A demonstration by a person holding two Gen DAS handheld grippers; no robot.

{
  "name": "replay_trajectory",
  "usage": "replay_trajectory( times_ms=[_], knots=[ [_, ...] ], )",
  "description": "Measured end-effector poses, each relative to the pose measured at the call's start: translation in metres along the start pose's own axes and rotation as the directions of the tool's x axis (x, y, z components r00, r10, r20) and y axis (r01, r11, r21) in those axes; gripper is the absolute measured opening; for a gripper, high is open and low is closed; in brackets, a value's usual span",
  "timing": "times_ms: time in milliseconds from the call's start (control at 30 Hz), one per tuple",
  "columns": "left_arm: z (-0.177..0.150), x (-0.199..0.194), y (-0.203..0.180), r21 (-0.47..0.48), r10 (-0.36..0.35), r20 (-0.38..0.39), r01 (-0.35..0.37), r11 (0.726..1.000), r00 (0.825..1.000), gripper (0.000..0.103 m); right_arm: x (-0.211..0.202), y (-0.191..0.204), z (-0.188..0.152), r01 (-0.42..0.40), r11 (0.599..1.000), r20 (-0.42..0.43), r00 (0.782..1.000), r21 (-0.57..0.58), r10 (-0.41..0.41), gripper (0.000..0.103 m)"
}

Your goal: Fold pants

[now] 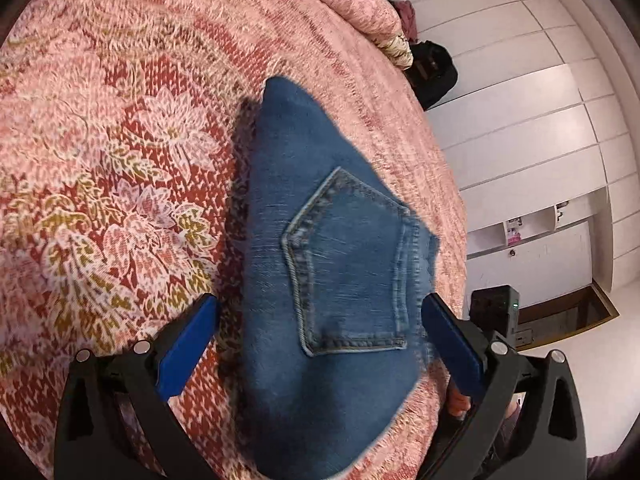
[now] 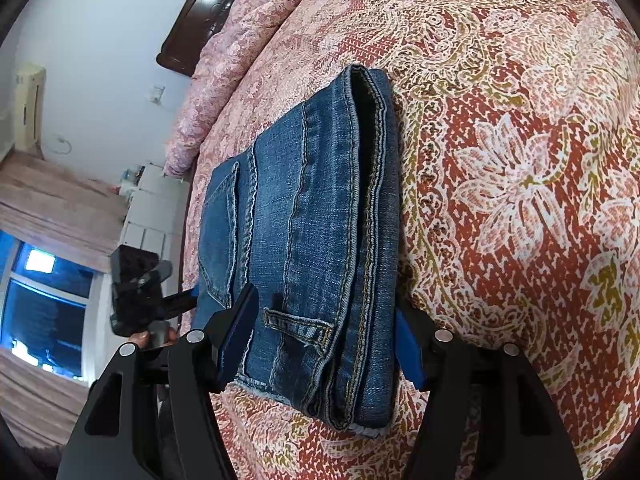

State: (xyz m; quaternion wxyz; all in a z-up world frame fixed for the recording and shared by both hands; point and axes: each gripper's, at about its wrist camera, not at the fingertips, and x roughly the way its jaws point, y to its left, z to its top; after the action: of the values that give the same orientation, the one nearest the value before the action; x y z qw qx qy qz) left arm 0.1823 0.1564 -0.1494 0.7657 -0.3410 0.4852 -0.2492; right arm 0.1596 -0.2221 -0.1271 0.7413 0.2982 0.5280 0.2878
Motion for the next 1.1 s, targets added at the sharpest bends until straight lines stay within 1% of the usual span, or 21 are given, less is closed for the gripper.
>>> replay_trajectory(
  times_ms=[133, 167, 233, 300, 333, 400, 433, 467, 500, 533, 633, 667, 733, 767, 800, 833, 867, 933, 967, 1000, 1100],
  knots=[
    [0.004, 0.013, -0.007, 0.009, -0.043, -0.018, 0.043, 0.999, 0.999, 0.1, -0.001, -0.003, 0.0, -0.008, 1.0, 0.009, 1.0, -0.003, 0.008, 0.062],
    [0.004, 0.021, -0.014, 0.019, -0.094, -0.05, 0.095, 0.995, 0.994, 0.098, -0.002, -0.003, 0.001, -0.009, 1.0, 0.012, 1.0, -0.002, 0.009, 0.062],
    [0.005, 0.031, -0.024, 0.059, -0.058, -0.078, 0.063, 0.996, 0.995, 0.097, -0.003, -0.005, 0.001, -0.015, 1.0, 0.016, 1.0, 0.004, 0.015, 0.062],
    [0.001, 0.04, -0.029, 0.088, 0.007, -0.087, 0.001, 0.996, 0.996, 0.088, -0.005, -0.008, 0.001, -0.025, 1.0, 0.019, 1.0, 0.018, 0.025, 0.062],
    [0.002, 0.038, -0.027, 0.069, 0.0, -0.073, 0.005, 0.998, 0.997, 0.085, -0.006, -0.01, 0.002, -0.031, 0.999, 0.021, 0.999, 0.025, 0.03, 0.062],
    [0.001, 0.039, -0.022, 0.025, 0.029, -0.061, -0.028, 0.999, 0.998, 0.055, -0.009, -0.015, 0.005, -0.058, 0.996, 0.035, 0.998, 0.068, 0.056, 0.063],
    [0.0, 0.038, -0.02, 0.021, 0.043, -0.063, -0.041, 0.999, 0.997, 0.047, -0.01, -0.017, 0.007, -0.072, 0.993, 0.041, 0.997, 0.097, 0.068, 0.065],
    [-0.001, 0.037, -0.016, 0.015, 0.039, -0.073, -0.038, 0.999, 0.997, 0.041, -0.011, -0.019, 0.009, -0.094, 0.987, 0.046, 0.995, 0.128, 0.088, 0.072],
    [-0.002, 0.037, -0.013, 0.008, 0.026, -0.081, -0.026, 1.0, 0.996, 0.038, -0.011, -0.018, 0.013, -0.111, 0.982, 0.044, 0.993, 0.153, 0.106, 0.079],
    [-0.001, 0.038, -0.012, 0.007, 0.029, -0.089, -0.029, 1.0, 0.996, 0.037, -0.01, -0.016, 0.015, -0.108, 0.982, 0.037, 0.994, 0.154, 0.103, 0.08],
    [0.001, 0.044, -0.022, 0.035, 0.092, -0.094, -0.089, 0.995, 0.991, 0.036, -0.004, -0.005, 0.017, -0.037, 0.994, 0.009, 0.999, 0.102, 0.037, 0.081],
    [0.0, 0.045, -0.024, 0.037, 0.096, -0.092, -0.093, 0.995, 0.991, 0.035, -0.003, -0.003, 0.016, -0.02, 0.996, 0.012, 1.0, 0.088, 0.019, 0.078],
    [-0.002, 0.045, -0.026, 0.028, 0.098, -0.077, -0.096, 0.995, 0.992, 0.034, -0.003, -0.003, 0.014, 0.021, 0.997, 0.016, 1.0, 0.077, -0.023, 0.057],
    [-0.003, 0.045, -0.029, 0.028, 0.106, -0.067, -0.104, 0.994, 0.992, 0.033, -0.004, -0.007, 0.012, 0.056, 0.996, 0.017, 0.998, 0.073, -0.058, 0.038],
    [-0.002, 0.037, -0.028, 0.031, 0.11, -0.06, -0.108, 0.994, 0.992, 0.03, -0.006, -0.01, 0.009, 0.045, 0.996, 0.021, 0.999, 0.071, -0.047, 0.032],
    [-0.002, 0.037, -0.033, 0.038, 0.118, -0.049, -0.116, 0.993, 0.992, 0.028, -0.006, -0.01, 0.007, 0.047, 0.997, 0.023, 0.999, 0.066, -0.048, 0.03],
    [-0.005, 0.036, -0.04, 0.049, 0.123, -0.038, -0.121, 0.991, 0.992, 0.024, -0.007, -0.003, 0.006, 0.084, 0.996, 0.025, 0.996, 0.027, -0.085, 0.028],
    [-0.008, 0.031, -0.052, 0.058, 0.107, -0.018, -0.106, 0.993, 0.994, 0.017, -0.008, 0.021, 0.004, 0.19, 0.977, 0.03, 0.982, -0.099, -0.188, 0.024],
    [-0.009, 0.027, -0.056, 0.057, 0.093, -0.009, -0.092, 0.994, 0.996, 0.015, -0.008, 0.038, 0.002, 0.249, 0.951, 0.041, 0.968, -0.18, -0.246, 0.023],
    [-0.01, 0.023, -0.06, 0.06, 0.086, -0.003, -0.085, 0.995, 0.996, 0.015, -0.009, 0.05, 0.001, 0.274, 0.935, 0.052, 0.962, -0.224, -0.269, 0.022],
    [-0.016, 0.017, -0.068, 0.06, 0.073, 0.019, -0.074, 0.995, 0.997, 0.015, -0.018, 0.071, -0.003, 0.281, 0.915, 0.08, 0.96, -0.289, -0.269, 0.022]
  ],
)
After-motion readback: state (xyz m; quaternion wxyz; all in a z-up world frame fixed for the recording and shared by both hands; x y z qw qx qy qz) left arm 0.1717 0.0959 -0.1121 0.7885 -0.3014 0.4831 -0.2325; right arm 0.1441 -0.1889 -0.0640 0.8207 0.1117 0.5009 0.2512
